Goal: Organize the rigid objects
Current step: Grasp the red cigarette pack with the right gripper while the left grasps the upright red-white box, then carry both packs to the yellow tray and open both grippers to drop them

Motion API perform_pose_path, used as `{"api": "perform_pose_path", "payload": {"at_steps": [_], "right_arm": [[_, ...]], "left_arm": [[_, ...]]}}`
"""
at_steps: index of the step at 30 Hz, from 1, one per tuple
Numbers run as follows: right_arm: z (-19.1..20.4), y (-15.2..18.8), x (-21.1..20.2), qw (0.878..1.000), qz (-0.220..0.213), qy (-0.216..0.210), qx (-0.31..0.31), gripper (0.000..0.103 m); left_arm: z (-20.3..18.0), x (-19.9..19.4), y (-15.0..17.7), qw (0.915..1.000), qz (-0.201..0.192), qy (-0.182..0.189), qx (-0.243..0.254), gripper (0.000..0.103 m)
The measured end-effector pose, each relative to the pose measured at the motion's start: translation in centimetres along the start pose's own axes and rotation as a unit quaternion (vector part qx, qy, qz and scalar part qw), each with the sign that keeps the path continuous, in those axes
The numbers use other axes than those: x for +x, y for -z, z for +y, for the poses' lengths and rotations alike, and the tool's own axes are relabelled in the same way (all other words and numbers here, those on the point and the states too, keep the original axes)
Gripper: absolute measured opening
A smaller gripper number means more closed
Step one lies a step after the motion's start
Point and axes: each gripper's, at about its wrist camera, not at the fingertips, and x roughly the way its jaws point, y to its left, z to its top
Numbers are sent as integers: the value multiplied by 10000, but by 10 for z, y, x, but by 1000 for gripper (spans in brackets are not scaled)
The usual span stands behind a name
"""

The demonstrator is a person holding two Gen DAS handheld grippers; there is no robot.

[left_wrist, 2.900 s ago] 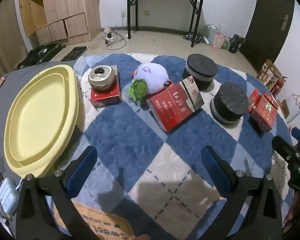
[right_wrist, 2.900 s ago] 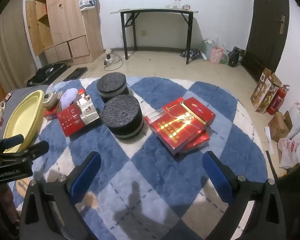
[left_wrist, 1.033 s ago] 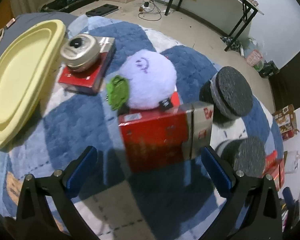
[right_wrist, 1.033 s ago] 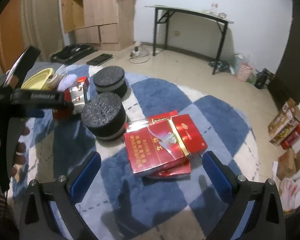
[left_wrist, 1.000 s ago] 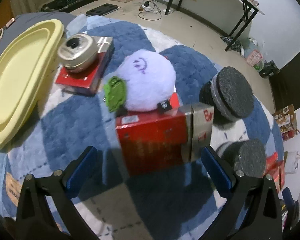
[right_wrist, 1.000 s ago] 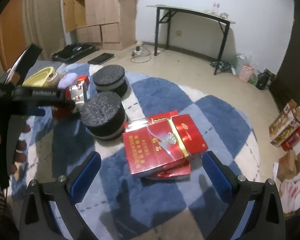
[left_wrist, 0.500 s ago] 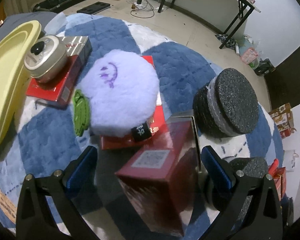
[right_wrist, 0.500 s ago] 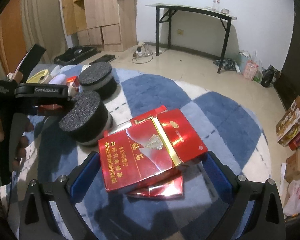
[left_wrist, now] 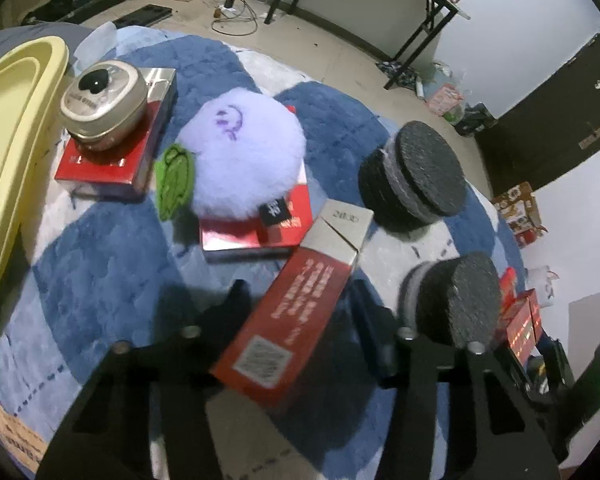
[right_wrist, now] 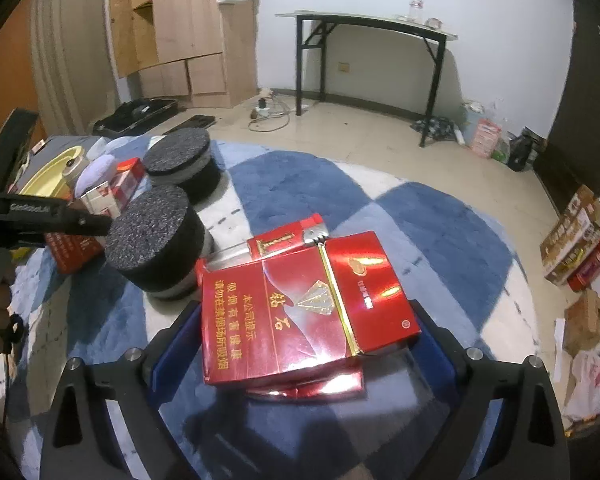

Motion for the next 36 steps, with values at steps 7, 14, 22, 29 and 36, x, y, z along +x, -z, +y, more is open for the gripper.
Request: {"api": "perform_pose_path", "payload": {"at_steps": [7,14,22,29,36], "right_arm": [[3,6,-14,9998,59,115,123,96],[6,3,-39,9997,-158,117,173,95],[37,-25,-76,9982,-593,-63,54,95],[165,-78,-64,9899,-881,-932,-602,94],[322,-94,14,9744,-392,-1809,-1273,94]], "left_arm": [[-5,-12,15,9989,17,-78,472,23],[0,-49,5,9978,-159,-10,642,23],[29,-138,-60,9898,-982,-261,1002,23],[135,-172,-104,9853,-1162,-1042,700,23],[230,-139,-96,9858,-693,-1521,185,23]]}}
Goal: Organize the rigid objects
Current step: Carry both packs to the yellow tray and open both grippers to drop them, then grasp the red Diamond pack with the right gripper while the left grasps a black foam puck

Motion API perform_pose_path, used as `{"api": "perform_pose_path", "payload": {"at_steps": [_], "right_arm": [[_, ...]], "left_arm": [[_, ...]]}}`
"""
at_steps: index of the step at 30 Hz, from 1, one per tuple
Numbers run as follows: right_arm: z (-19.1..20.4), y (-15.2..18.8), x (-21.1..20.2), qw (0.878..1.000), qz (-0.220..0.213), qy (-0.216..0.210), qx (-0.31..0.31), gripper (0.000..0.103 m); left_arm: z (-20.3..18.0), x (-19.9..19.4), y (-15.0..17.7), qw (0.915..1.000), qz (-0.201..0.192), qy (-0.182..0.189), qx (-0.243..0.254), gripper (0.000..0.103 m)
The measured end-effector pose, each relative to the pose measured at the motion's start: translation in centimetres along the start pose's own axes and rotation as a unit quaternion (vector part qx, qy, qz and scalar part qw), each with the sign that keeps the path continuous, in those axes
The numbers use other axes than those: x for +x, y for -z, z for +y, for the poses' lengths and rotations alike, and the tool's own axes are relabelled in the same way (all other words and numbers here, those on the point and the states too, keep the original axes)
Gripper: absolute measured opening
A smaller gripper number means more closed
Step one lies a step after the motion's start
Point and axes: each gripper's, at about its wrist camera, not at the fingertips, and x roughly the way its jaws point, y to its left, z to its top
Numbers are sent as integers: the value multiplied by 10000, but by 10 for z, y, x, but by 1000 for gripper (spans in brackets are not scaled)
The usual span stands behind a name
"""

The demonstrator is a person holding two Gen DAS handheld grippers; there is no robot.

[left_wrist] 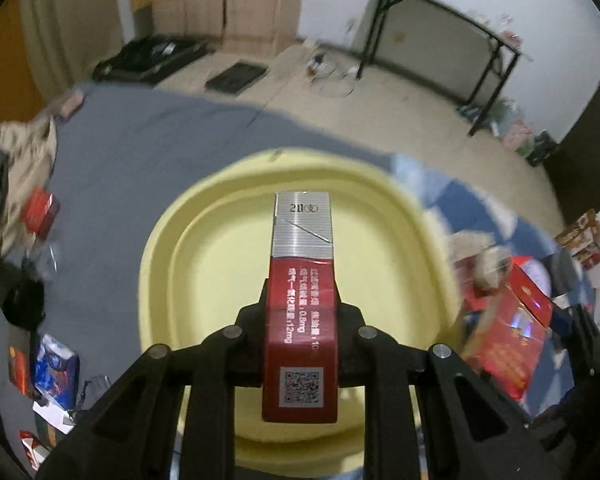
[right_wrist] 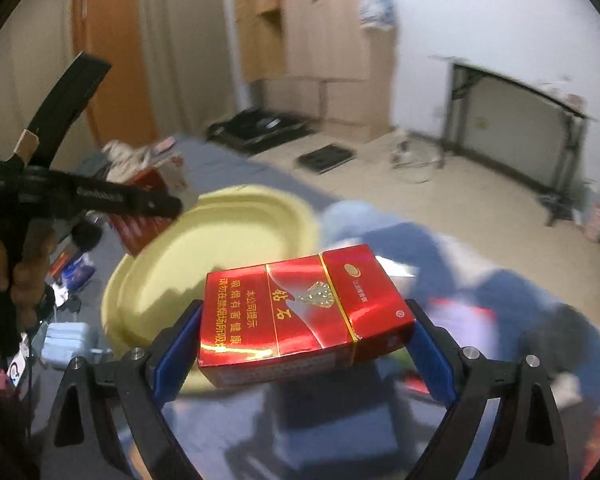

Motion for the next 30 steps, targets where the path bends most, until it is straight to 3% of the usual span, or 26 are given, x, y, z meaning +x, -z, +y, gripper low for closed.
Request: {"api": "perform_pose_path", "payload": {"at_steps": [7,14,16,17,18,20,23,25,30], "right_arm": [[62,-4,81,9929,728,-158,-932,94],[74,-13,136,9861,1183,-246,-1143,94],[74,-17,139,9865,1186,-263,-1099,95],[72,-19,138,9870,1176,-278,-1057,96],[70,-20,137,9878,1150,-286,-1012,97],[67,-24,133,9897,1091,-274,-885,102],[62,-21,114,9936,901,-377,-567,103],[51,-22,94,9965,676,-398,-301,103],[8,-12,20,9994,20,-71,349,103]], "left_arm": [[36,40,9,9978,511,78,-411,24],[41,55,11,9942,777,135,-729,25],[45,57,13,9930,830,156,-821,36],[45,56,12,9924,864,91,-868,63],[45,54,11,9917,871,185,-929,79],[44,44,8,9916,791,170,-1013,95],[41,18,-4,9932,434,129,-1073,103],[30,2,-12,9935,265,197,-1086,103],[-46,-30,-18,9973,32,641,-355,103]]}}
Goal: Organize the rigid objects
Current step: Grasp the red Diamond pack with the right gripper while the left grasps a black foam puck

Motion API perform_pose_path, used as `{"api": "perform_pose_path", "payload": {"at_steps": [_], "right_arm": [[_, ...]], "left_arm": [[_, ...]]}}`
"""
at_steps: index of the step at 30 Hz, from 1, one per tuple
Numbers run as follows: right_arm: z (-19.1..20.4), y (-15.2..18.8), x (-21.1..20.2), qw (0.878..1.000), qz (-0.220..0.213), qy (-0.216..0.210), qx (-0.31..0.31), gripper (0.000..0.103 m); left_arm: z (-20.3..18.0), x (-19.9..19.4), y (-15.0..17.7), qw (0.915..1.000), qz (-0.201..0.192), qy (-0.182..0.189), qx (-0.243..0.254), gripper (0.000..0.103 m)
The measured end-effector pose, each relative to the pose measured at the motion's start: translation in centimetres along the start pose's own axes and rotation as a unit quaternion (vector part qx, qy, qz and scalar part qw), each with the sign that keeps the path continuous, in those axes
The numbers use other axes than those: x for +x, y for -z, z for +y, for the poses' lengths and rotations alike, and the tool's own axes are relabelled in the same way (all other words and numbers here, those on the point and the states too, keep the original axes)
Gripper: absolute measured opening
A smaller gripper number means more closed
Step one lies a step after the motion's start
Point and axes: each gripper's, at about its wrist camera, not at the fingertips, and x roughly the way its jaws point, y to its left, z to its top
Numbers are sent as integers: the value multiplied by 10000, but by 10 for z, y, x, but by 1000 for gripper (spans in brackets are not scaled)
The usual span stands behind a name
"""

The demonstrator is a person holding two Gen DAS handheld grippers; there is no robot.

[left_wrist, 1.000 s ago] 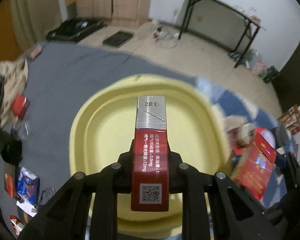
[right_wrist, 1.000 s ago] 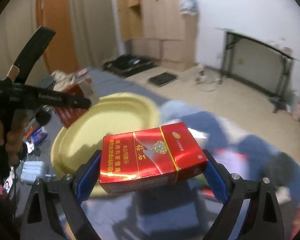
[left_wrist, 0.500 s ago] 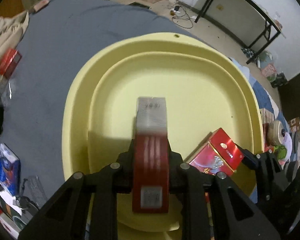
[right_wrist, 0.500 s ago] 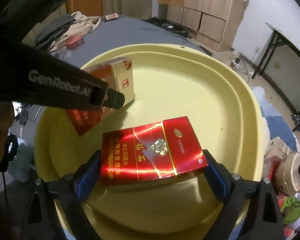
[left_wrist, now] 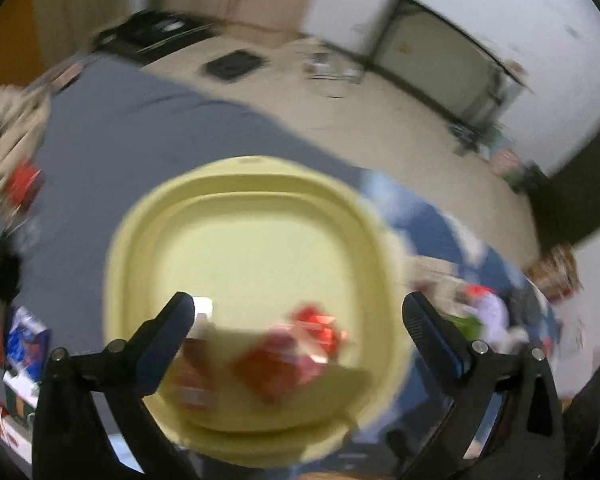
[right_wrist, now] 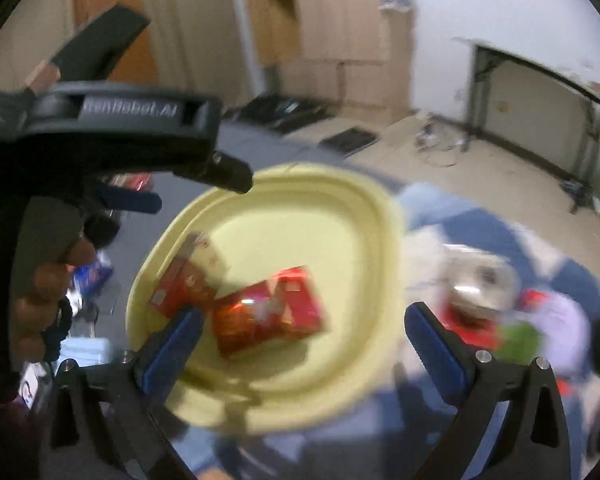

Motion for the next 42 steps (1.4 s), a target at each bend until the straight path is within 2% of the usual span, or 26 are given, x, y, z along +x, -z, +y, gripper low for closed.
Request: {"api": "perform_pose_path", "payload": {"at_steps": [5,11,13,15,19,23,27,31,35,36,39,41,42], "right_arm": [[-76,23,-87,9969,-279,707,221,103],[-169,72,-176,9819,-197,1846,373,103],[-185,88,-192,9768,-182,2051,583,103],[-205,106,-203,9707,-222,2257,798,103],[-210,115,-199,9674,-242,2164,1294,103],[-218,122,-204,9645,-211,2327,1230,103],[-244,138,-191,9647,123,2273,1324,103],[-268,152,-169,9664,423,2137,1368,103],[-278,157,-152,9699,477,1970,1346,103],[-280,156,-146,9711,495,1942,1292,103],[-284,158,-134,9696,540,2059,1210,103],[-287,157,-131,9692,494,2087,1211,102],[-288,157,-130,9691,496,2101,1192,101]], "left_arm": [[-99,6,23,9934,68,233,1117,103],[-160,24,61,9850,297,540,1610,103],[-181,26,78,9798,302,635,1873,103],[-188,28,83,9799,256,608,1881,103],[-189,26,87,9827,357,828,1620,103],[-214,35,102,9790,506,948,1735,103],[-254,54,119,9735,741,1090,1870,103],[-290,75,129,9723,866,1189,1818,103],[-320,96,130,9705,960,1116,1911,103],[-327,102,130,9703,965,997,1981,103],[-336,119,128,9699,994,802,2075,103],[-335,125,126,9715,1029,751,2000,101],[-332,127,125,9729,1021,793,1920,95]]}}
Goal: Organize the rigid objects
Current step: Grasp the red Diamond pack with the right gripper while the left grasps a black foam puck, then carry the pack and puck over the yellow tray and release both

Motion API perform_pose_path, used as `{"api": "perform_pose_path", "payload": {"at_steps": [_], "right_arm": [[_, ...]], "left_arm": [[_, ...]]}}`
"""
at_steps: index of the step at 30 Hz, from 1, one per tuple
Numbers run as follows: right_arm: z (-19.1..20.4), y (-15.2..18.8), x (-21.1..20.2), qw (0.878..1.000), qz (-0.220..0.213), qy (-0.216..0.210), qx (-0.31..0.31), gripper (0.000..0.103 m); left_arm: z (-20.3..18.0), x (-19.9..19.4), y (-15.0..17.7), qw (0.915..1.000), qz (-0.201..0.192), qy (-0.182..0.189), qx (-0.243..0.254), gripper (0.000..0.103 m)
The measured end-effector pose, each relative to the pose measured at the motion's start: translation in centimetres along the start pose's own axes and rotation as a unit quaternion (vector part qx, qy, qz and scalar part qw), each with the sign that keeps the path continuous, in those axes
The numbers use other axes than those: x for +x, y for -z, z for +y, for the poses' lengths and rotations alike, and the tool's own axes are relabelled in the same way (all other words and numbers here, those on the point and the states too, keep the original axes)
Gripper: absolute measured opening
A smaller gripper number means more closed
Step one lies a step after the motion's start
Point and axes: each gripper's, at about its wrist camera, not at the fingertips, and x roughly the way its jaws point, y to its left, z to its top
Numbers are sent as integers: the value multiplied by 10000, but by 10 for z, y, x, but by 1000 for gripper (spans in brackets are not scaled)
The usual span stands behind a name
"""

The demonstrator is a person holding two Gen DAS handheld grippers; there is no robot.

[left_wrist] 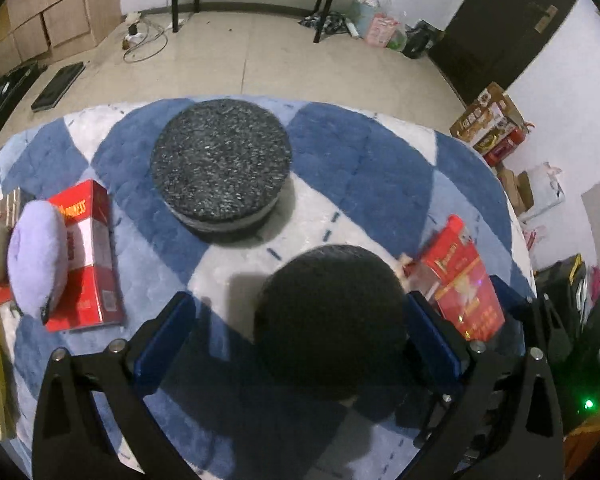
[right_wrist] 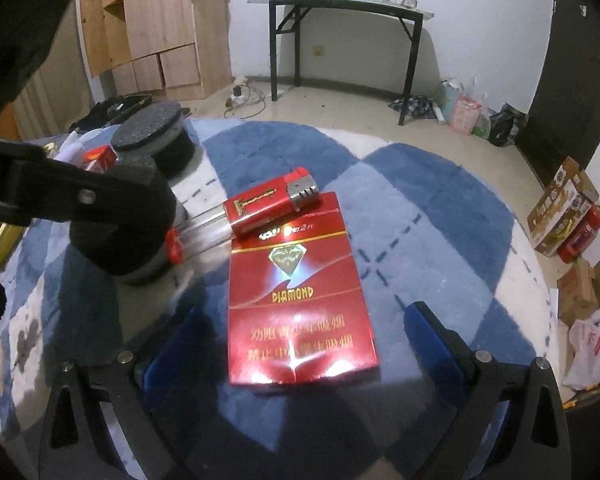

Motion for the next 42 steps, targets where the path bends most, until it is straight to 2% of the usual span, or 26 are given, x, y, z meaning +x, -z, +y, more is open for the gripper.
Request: {"api": "perform_pose_path", "payload": {"at_steps": [1,2,3,5,6,9,11,18,23,28,31,36,42], "right_arm": [[-1,-1,1,10000,-15,36,-5,95],[-2,-2,2,10000,-38,66,10,85],[-3,-3,1,9999,-71,93,30,80],[-1,-2,6,9999,-96,56,91,65],[-3,-2,6,9998,-116,35,134,64],[-1,3,0,9996,-118,-11,265,61],[-3,6,-8,9992,-47,-20,396,59],[3,-5,-60,9973,157,541,466,57],[3,-4,-86,9949,307,696,658,57],[12,-11,-107,9954,208,676,641,57],[33,-22,-127,9971,-5,581,494,57],[104,-59,-148,9989,-447,148,53,57],[187,-87,-143,9964,-642,-466,-286,57]], "left_arm": [[3,1,1,9999,3,110,-71,90],[5,1,2,9994,50,296,-149,81],[7,1,4,9982,99,536,-241,72],[8,-1,8,9982,62,527,-267,72],[7,-4,9,9985,53,498,-239,71],[6,-18,13,9990,-58,405,-191,71],[10,-34,16,9986,-120,489,-134,71],[38,-91,25,9984,-417,370,-62,72],[57,-109,26,9980,-559,263,-162,72],[73,-137,28,9967,-808,100,-74,72],[95,-161,23,9946,-1033,-80,-10,72],[150,-204,14,9881,-1466,-432,-150,72],[233,-236,13,9780,-1783,-761,-768,72]]}}
